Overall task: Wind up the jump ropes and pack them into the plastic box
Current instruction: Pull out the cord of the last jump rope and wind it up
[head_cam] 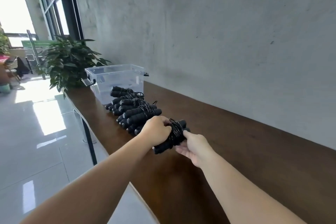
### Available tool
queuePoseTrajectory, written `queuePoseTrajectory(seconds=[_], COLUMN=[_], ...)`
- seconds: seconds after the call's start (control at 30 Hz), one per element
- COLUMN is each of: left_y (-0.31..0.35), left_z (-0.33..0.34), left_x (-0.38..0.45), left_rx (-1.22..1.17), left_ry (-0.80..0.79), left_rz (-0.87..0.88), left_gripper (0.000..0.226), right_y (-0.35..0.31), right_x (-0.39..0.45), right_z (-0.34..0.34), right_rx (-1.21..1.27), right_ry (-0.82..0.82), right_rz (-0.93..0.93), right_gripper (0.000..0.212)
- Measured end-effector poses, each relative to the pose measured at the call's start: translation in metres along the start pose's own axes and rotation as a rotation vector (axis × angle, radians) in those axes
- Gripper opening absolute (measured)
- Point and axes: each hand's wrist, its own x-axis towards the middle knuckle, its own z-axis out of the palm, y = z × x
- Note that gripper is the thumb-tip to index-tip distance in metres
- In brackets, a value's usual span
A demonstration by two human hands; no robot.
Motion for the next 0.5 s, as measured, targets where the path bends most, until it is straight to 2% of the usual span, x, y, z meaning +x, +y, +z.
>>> queuePoseTrajectory(seconds=[0.23,0.3,0.5], left_y=[-0.035,-0.039,-0.043], left_z=[0.01,0.015,0.015], left_x=[0.021,0.024,0.025], left_rx=[0.185,0.208,0.291], left_ry=[-0.049,-0.032,0.069], left_rz=[0.052,0.061,0.089], left_gripper=[0.042,0.043,0.037], right_y=[0.011,0.011,0.008], right_x=[0.022,0.025,0.028], right_z=[0.027,0.028,0.034], right_rx=[-0.031,-0.071,-0.235], right_ry=[0.126,0.174,0.216], right_rz=[0.057,0.046,0.04], right_gripper=[0.012,0.02,0.023])
